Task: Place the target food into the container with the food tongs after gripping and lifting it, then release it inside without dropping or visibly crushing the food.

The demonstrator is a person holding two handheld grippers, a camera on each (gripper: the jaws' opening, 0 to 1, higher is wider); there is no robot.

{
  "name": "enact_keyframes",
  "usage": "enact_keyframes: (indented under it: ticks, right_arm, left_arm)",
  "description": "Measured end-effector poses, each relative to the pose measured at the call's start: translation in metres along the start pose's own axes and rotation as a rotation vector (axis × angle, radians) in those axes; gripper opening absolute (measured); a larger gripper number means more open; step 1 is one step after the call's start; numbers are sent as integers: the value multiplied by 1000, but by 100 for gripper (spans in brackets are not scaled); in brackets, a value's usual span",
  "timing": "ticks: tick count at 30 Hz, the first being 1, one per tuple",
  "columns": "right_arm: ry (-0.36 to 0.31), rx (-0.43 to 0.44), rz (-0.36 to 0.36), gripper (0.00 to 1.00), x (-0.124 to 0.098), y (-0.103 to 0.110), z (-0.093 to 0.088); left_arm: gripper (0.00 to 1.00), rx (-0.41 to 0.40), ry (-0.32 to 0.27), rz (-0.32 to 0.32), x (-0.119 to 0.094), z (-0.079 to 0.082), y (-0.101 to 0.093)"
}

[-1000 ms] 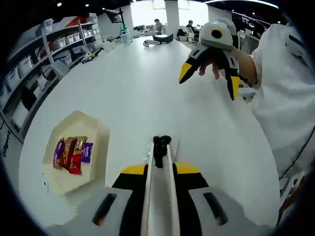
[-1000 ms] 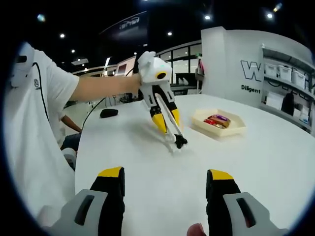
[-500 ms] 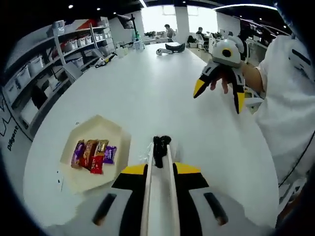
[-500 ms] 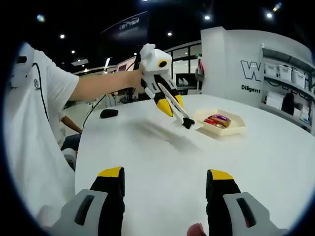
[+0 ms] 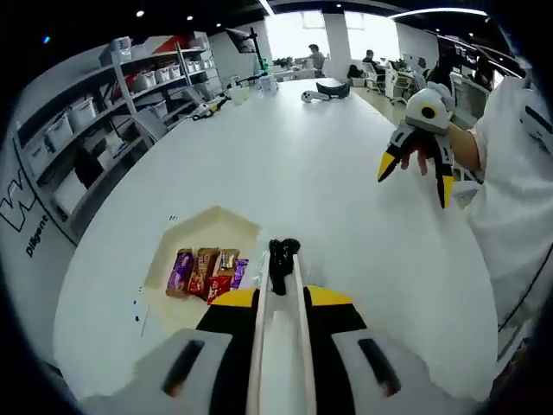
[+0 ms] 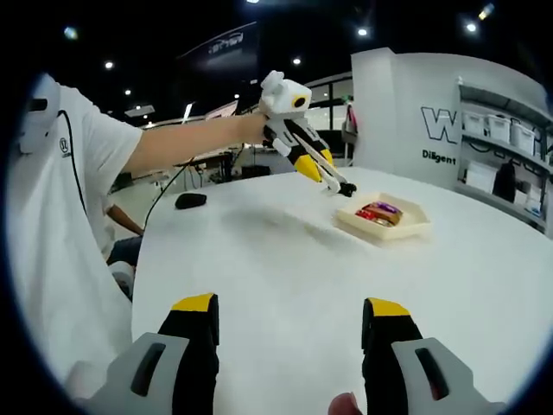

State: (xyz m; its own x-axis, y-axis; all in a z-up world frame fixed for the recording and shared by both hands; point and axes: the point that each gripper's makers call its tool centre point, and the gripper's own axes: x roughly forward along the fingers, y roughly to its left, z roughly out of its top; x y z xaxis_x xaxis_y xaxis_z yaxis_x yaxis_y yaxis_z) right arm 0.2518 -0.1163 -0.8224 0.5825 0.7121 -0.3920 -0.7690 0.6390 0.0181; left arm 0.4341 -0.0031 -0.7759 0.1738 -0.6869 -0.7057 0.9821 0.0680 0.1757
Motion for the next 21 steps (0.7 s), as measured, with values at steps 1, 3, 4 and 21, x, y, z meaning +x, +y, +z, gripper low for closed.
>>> enact_keyframes:
  ticks: [1, 3, 4, 21]
  right_arm:
    - [-2, 0, -2, 64, -1, -1, 1]
    - [-2, 0, -5, 64, -2, -2, 1]
    - [0, 0, -8, 64, -3, -3, 1]
    - [7, 4, -40, 65, -14, -13, 1]
  left_arm:
    - [18, -7, -1, 5, 1, 0, 5]
    - [18, -15, 4, 15, 3, -2, 12]
    - [18, -22, 6, 19, 5, -3, 18]
    - [18, -85, 57, 61, 38, -12, 67]
